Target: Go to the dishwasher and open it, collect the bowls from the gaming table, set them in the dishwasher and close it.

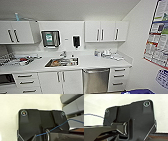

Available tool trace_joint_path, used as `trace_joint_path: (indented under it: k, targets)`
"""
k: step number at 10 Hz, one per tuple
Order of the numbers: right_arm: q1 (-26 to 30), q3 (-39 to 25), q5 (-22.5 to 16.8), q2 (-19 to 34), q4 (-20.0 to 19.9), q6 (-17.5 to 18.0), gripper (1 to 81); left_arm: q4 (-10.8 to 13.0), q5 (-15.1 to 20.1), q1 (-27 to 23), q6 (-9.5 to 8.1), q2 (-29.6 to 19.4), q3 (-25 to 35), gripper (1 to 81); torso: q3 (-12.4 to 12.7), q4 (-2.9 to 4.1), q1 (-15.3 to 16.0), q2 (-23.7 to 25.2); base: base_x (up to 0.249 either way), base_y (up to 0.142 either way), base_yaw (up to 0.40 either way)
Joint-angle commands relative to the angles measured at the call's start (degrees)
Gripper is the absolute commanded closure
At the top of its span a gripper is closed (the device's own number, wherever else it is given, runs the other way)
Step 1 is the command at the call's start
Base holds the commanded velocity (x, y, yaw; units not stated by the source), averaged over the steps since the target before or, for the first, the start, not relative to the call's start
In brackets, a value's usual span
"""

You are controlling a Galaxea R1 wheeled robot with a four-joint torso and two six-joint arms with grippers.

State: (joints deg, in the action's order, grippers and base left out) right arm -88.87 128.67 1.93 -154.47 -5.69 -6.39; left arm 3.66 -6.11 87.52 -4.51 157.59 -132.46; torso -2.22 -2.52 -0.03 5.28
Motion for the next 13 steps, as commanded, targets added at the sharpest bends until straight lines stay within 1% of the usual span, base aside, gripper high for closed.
trace_joint_path:
  k: [1, 6, 13]
  targets:
    - [3.2, -0.5, -3.1, 1.2, 0.6, -0.3, 1.0, 0.3, 2.2, -3.4, 0.20, -1.0, 0.5, 1.0, 0.0, 0.00, 0.0, 0.0, 0.108, 0.072, 0.000]
    - [3.2, -0.1, -3.0, 1.1, 0.5, -0.3, 1.0, 0.3, 2.2, -3.4, 0.20, -1.0, 0.5, 1.0, 0.0, 0.00, 0.0, 0.0, 0.121, 0.070, 0.000]
    - [3.5, -0.1, -3.0, 1.1, 0.5, -0.2, 1.0, 0.5, 2.2, -3.4, 0.20, -1.0, 0.5, 1.0, 0.0, 0.00, 0.1, -0.1, 0.134, 0.000, 0.000]
